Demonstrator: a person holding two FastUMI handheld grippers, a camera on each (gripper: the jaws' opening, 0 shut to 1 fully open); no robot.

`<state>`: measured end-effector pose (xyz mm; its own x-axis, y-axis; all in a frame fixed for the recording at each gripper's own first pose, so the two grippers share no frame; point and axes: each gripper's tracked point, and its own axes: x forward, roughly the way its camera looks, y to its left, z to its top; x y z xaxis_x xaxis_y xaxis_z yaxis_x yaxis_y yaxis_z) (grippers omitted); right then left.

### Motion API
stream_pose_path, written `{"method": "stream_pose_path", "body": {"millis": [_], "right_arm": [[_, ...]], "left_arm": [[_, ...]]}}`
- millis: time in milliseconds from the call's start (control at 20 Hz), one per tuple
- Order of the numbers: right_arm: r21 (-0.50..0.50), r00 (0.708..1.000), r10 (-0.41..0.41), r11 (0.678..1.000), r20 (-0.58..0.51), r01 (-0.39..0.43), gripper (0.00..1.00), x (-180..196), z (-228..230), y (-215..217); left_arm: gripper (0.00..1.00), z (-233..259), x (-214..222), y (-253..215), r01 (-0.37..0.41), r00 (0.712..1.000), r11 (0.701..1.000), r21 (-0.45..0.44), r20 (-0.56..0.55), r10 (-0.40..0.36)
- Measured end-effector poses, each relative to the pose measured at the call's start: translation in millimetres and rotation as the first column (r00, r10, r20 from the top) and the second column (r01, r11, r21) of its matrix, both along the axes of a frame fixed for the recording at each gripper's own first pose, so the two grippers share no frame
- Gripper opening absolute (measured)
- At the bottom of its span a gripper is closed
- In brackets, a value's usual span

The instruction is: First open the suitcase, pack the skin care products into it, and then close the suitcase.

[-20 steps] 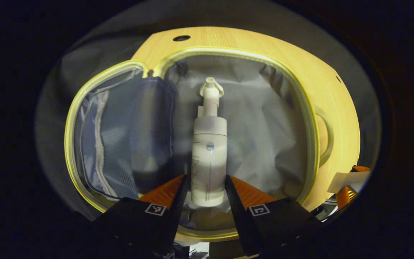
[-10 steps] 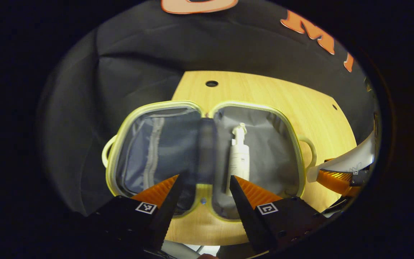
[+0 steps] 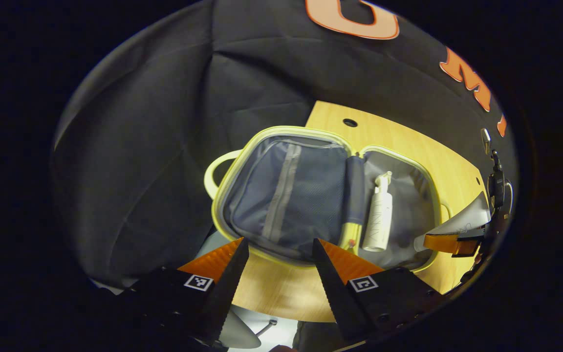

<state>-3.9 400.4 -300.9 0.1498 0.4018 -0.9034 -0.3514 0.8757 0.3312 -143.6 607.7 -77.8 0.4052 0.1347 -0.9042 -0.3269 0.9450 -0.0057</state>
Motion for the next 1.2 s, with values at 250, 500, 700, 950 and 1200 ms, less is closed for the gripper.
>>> {"method": "stream_pose_path", "body": {"millis": [250, 500, 700, 950, 1200], "right_arm": [[-0.015, 0.99, -0.045, 0.999, -0.135, 0.043, 0.46, 2.6, -22.7, 13.1], [-0.009, 0.978, -0.096, 0.995, -0.187, 0.096, 0.47, 11.0, -32.6, 23.1], [-0.004, 0.964, -0.167, 0.985, -0.207, 0.17, 0.49, 28.6, -33.9, 26.3], [-0.004, 0.962, -0.186, 0.982, -0.199, 0.189, 0.54, 31.3, -39.7, 30.4], [0.01, 0.955, -0.236, 0.97, -0.182, 0.242, 0.48, 33.5, -31.5, 22.4]], "left_arm": [[0.86, -9.3, -22.3, 18.4, -0.062, 0.998, 0.998, 0.004, -0.022, 0.062], [0.86, -10.9, -23.0, 24.3, -0.077, 0.997, 0.997, 0.008, -0.028, 0.077], [0.86, -13.2, -19.9, 22.9, -0.095, 0.995, 0.995, -0.002, -0.029, 0.095], [0.86, -11.7, -22.6, 27.6, -0.094, 0.995, 0.996, 0.01, -0.022, 0.094], [0.85, -6.1, -9.0, 81.4, -0.282, 0.956, 0.958, 0.057, 0.104, 0.276]]}}
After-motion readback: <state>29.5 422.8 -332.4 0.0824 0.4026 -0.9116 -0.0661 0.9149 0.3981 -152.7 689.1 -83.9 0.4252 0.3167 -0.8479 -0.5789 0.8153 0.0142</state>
